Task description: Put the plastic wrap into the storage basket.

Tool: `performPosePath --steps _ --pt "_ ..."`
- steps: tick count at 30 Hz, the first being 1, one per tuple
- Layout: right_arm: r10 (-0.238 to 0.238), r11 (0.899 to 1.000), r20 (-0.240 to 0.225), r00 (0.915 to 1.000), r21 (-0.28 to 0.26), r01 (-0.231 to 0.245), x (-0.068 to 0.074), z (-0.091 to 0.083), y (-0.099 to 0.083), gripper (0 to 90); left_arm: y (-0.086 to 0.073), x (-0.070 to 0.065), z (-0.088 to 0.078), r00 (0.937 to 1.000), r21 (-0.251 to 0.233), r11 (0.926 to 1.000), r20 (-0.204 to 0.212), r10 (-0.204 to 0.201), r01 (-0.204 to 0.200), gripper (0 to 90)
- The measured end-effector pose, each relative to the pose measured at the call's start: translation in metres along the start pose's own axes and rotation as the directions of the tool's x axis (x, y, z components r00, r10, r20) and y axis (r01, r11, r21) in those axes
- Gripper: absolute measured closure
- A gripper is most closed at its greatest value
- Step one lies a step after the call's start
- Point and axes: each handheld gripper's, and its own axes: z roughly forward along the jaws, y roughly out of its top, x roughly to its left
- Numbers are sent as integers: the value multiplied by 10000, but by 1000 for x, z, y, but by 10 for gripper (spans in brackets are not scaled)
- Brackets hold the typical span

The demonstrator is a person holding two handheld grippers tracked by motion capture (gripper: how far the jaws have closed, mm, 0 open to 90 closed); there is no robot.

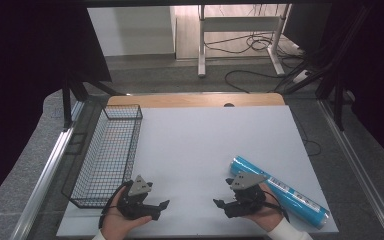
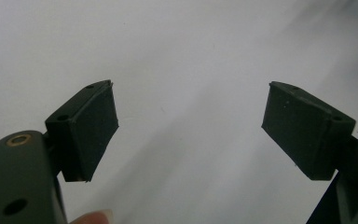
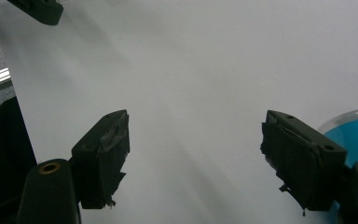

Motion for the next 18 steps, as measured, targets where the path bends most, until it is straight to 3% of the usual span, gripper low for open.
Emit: performPosePath --steps 18 --pt "601 9981 727 9955 -186 -589 -29 -42 13 245 -1 2 0 10000 57 10000 -79 51 -51 174"
